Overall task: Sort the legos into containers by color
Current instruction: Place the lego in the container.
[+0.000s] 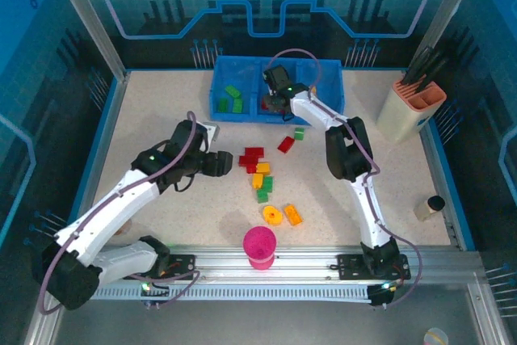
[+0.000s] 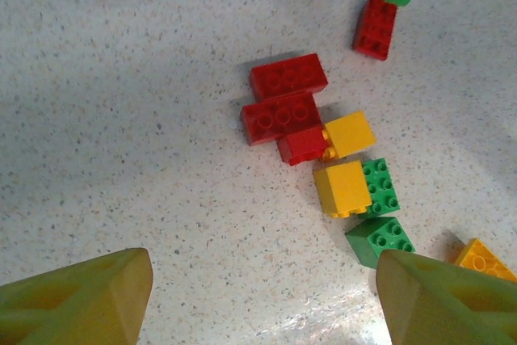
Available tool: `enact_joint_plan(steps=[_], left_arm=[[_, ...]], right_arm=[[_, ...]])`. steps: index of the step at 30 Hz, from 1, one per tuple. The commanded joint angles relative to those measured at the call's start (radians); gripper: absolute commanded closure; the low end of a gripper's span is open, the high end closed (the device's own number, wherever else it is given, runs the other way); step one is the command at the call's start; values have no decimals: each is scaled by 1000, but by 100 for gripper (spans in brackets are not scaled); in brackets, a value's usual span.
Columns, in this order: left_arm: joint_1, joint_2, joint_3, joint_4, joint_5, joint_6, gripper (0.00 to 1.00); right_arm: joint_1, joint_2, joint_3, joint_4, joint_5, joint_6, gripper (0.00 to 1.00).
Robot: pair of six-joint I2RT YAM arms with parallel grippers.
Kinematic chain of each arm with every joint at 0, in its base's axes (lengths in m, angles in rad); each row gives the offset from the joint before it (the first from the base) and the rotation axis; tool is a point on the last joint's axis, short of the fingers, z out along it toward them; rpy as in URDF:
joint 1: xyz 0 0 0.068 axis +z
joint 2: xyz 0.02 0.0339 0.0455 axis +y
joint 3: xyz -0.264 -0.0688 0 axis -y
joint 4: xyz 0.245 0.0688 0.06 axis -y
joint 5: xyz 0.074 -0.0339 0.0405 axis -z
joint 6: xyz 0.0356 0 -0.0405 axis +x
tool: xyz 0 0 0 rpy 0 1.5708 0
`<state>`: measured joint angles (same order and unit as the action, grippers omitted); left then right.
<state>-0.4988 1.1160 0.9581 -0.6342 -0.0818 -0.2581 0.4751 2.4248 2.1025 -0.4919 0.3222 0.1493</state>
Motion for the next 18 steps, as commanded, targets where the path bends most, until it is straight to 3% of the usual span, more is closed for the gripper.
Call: enact_joint_plan(steps=[1,5,13,18], left_arm=[[-15,60,8,57,-43,-63,25],[-45,165,31,120,-78,-88,24],[-104,384,90,251,-109,-138,23],[-133,531,145,323,-154,-136,22]], right_arm=[[-5,8,29,6,-15,-17,55],[-14,-19,6,24,-51,-17,47],[-30,-115,-62,68,-131,-17,46],[-60,-235,-158,108,-259,-12,45]])
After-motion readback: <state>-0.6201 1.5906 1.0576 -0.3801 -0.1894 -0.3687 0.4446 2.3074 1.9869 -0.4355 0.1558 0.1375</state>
